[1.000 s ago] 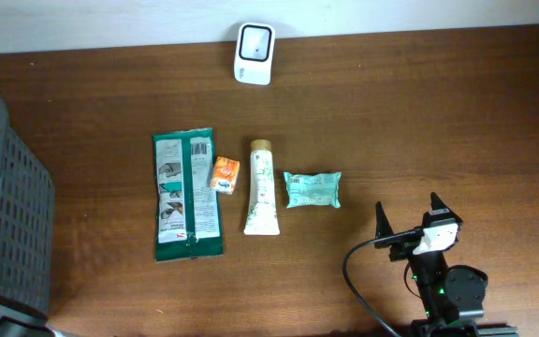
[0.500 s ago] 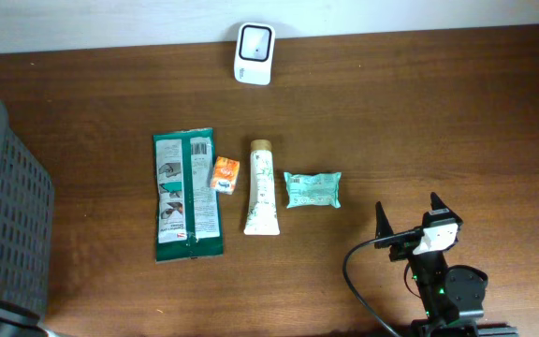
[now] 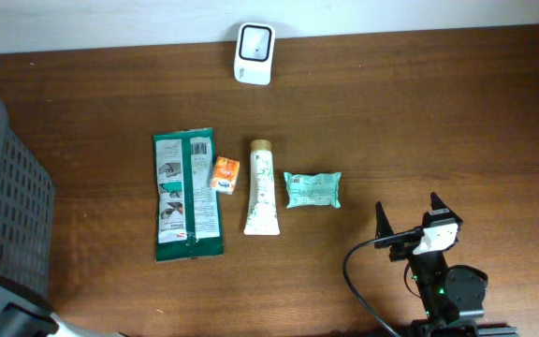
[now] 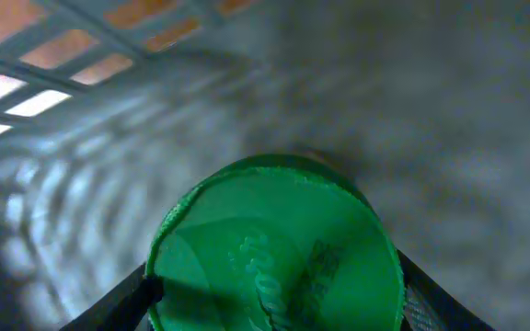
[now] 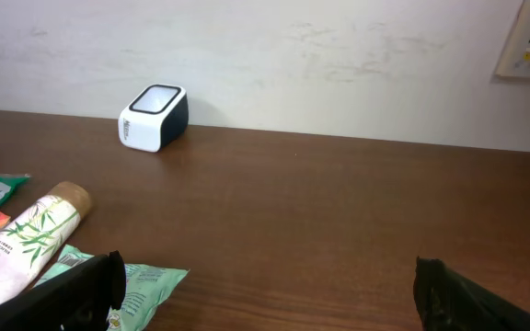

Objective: Scan the item barcode
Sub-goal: 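Reach the left gripper into the basket and grasp the green round container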

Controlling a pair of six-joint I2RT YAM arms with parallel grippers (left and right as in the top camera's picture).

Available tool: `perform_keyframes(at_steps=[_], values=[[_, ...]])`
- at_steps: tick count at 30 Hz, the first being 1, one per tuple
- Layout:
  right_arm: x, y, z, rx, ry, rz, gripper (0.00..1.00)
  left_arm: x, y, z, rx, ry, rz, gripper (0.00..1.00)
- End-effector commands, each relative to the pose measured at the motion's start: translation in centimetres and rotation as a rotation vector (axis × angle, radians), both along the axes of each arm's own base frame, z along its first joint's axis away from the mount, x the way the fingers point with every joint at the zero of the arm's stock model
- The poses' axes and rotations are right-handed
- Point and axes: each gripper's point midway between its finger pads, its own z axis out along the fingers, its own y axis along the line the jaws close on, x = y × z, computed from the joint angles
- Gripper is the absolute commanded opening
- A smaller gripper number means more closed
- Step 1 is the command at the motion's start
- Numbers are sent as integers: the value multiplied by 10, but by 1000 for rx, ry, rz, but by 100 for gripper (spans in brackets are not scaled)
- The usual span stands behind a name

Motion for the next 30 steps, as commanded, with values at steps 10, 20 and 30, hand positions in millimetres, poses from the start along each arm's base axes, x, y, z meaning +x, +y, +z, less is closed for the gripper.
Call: perform_keyframes(at_steps=[10,20,30], values=[[0,3,-3,4,7,14,98,23,-6,-12,-23,-46,-106,82],[0,3,-3,4,7,14,98,27,-1,-9,5,-53,-127,54],[0,3,-3,4,7,14,98,48,1,96,93,-213,-166,40]])
